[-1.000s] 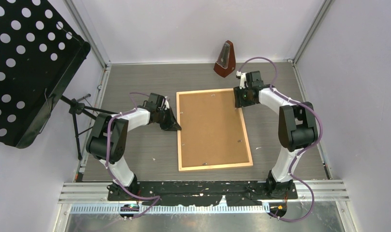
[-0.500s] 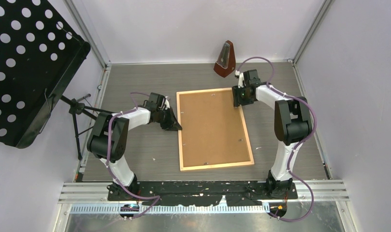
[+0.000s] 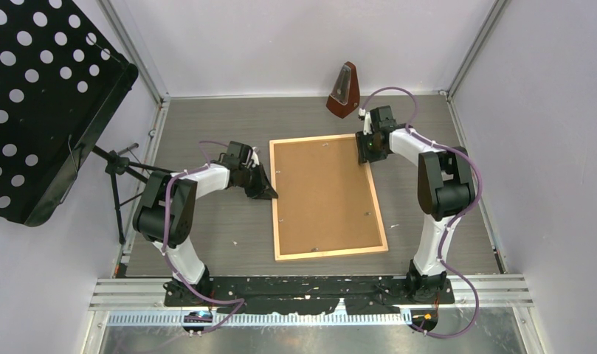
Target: Put the photo into the frame
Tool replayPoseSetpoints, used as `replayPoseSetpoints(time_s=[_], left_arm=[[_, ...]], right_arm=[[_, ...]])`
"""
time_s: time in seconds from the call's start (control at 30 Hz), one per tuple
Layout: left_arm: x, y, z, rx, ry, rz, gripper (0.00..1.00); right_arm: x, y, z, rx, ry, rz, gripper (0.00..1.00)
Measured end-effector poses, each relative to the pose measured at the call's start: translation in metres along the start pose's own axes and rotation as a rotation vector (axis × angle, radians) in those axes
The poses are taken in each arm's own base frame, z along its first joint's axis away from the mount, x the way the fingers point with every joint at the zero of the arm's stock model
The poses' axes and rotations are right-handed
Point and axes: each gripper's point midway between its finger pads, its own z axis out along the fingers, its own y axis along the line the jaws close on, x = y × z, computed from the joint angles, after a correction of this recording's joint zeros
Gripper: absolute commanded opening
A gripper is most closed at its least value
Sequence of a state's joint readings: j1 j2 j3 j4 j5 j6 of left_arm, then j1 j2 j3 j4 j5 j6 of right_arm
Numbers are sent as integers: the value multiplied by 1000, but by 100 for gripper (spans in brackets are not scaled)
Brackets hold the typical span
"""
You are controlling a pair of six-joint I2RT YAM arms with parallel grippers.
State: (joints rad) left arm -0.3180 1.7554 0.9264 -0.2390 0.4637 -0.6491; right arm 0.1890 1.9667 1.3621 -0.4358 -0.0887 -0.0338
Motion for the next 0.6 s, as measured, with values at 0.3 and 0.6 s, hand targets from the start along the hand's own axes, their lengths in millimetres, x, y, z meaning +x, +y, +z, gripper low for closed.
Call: replayPoseSetpoints(time_s=[0.3, 0.6], left_arm=[[0, 0, 0, 3, 2, -2, 0], [0, 0, 0, 6, 4, -4, 0]], right_arm=[[-1, -2, 1, 11, 5, 3, 38], [-1, -3, 1, 16, 5, 3, 34]])
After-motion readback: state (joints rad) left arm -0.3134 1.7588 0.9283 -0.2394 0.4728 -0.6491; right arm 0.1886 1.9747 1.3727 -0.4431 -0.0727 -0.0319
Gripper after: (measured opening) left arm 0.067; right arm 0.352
